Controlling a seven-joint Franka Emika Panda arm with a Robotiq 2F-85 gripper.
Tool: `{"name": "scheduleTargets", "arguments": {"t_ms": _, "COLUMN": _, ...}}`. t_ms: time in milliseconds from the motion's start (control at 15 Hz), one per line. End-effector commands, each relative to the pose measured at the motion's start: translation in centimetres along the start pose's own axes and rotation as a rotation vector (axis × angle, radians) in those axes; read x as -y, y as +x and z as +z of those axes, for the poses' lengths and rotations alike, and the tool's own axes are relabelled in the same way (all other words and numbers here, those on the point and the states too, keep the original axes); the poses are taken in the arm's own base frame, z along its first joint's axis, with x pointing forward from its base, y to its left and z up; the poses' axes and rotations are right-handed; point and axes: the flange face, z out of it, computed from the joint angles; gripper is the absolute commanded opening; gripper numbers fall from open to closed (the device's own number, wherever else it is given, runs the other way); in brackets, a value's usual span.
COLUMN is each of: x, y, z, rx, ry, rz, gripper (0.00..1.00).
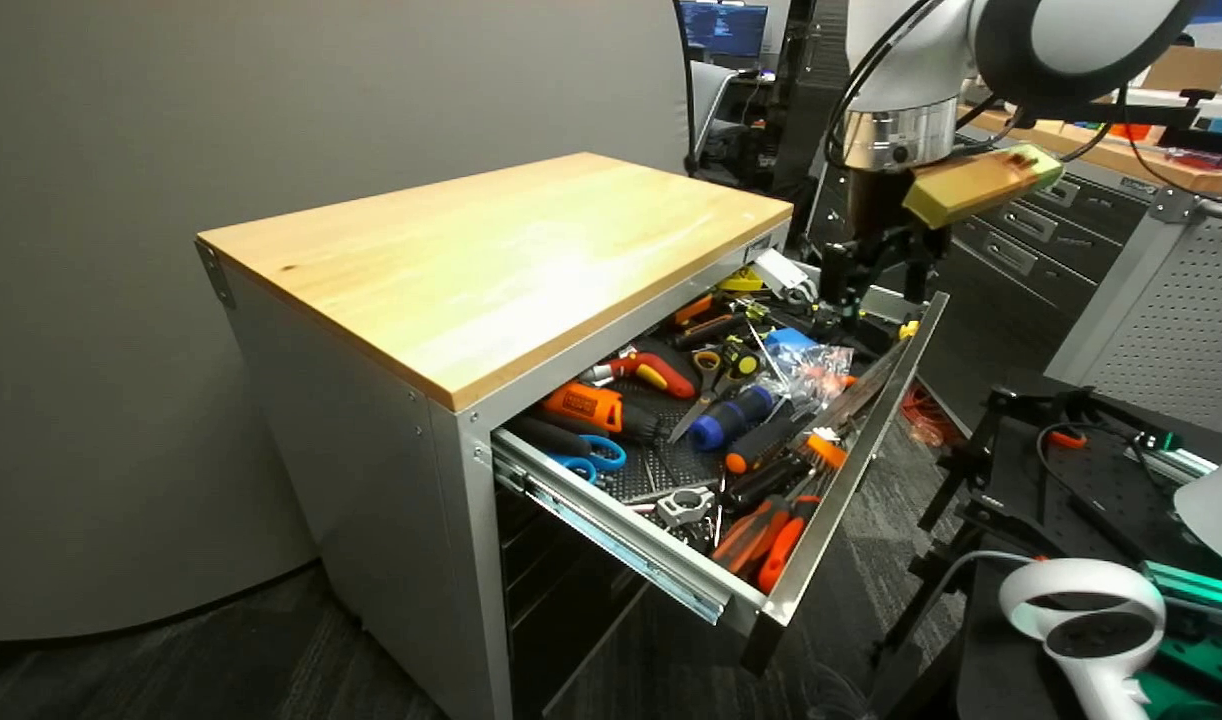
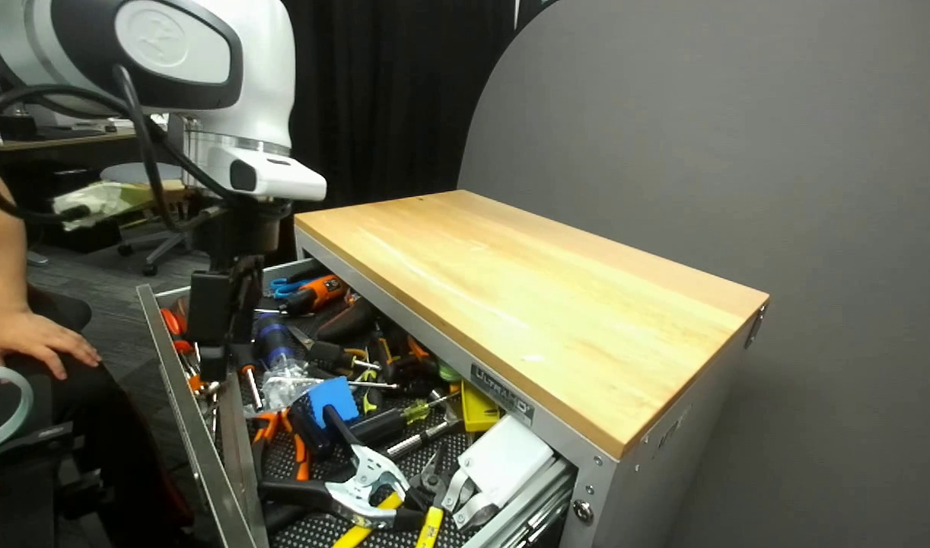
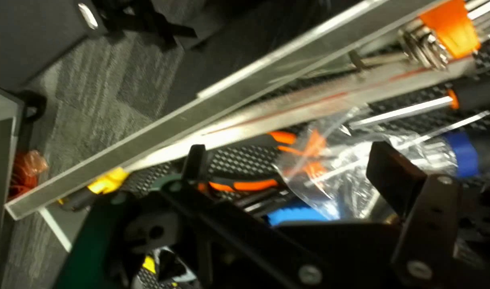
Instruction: Put the screwdriver in the drawer, then close it
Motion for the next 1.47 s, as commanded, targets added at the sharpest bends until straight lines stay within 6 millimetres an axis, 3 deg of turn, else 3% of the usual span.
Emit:
{"name": "scheduleTargets", "arguments": {"t_ms": 0, "x": -4.5, "y": -0.5, "z": 1.5, "rx": 0.192, "ry": -0.094, "rz": -0.026, "gripper": 1.0}}
{"name": "scheduleTargets", "arguments": {"t_ms": 133, "x": -5.7, "y": -0.5, "z": 2.7, "rx": 0.275, "ry": -0.142, "rz": -0.042, "gripper": 1.0}}
{"name": "scheduleTargets", "arguments": {"t_ms": 200, "x": -5.9, "y": -0.6, "z": 3.4, "rx": 0.303, "ry": -0.157, "rz": -0.053, "gripper": 0.75}}
{"name": "scheduleTargets", "arguments": {"t_ms": 333, "x": -5.5, "y": -1.0, "z": 5.0, "rx": 0.348, "ry": -0.182, "rz": -0.067, "gripper": 0.68}}
{"name": "scheduleTargets", "arguments": {"t_ms": 600, "x": -3.3, "y": -0.9, "z": 7.5, "rx": 0.316, "ry": -0.171, "rz": -0.052, "gripper": 0.35}}
{"name": "scheduleTargets", "arguments": {"t_ms": 867, "x": -1.6, "y": 1.0, "z": 7.2, "rx": 0.174, "ry": -0.024, "rz": 0.056, "gripper": 0.04}}
{"name": "scheduleTargets", "arguments": {"t_ms": 1000, "x": -0.7, "y": 1.5, "z": 7.4, "rx": 0.122, "ry": 0.017, "rz": 0.106, "gripper": 0.0}}
{"name": "scheduleTargets", "arguments": {"t_ms": 1400, "x": 2.8, "y": 4.2, "z": 7.1, "rx": -0.069, "ry": 0.128, "rz": 0.221, "gripper": 0.0}}
